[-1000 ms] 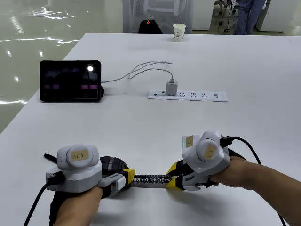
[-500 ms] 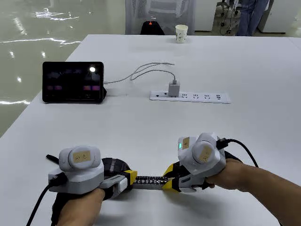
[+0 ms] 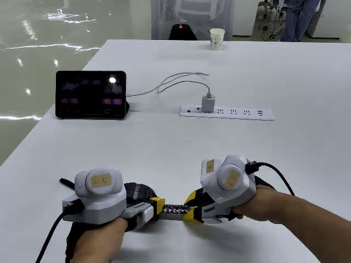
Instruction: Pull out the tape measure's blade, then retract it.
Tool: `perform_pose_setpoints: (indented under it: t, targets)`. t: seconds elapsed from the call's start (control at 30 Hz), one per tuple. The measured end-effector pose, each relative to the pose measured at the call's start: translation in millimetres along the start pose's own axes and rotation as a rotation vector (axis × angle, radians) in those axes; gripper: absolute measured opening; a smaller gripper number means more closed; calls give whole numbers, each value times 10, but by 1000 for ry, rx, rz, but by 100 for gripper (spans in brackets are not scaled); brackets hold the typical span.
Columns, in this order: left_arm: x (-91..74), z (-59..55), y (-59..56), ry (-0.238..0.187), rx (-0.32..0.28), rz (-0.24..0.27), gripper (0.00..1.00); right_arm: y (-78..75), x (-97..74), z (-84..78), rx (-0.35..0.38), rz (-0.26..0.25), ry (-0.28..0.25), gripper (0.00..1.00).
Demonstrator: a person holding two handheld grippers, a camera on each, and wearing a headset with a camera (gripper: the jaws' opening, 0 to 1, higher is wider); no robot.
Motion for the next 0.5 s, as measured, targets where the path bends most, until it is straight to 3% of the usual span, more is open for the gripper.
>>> perform_pose_setpoints:
  t: [0.5]
  targets:
    - [3, -2, 3, 1, -6, -1, 60, 2, 172, 127, -4, 6, -22, 10]
Point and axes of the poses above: the centre of the closed fingertips' face, and the gripper's own axes: x roughly forward along the fingers, y roughly to its left, z roughly out of its top, the point moved 8 cm from there along -x, roughly backward along the fingers, and after that the axes turned 6 degrees about -y, right-handed, at the moved point
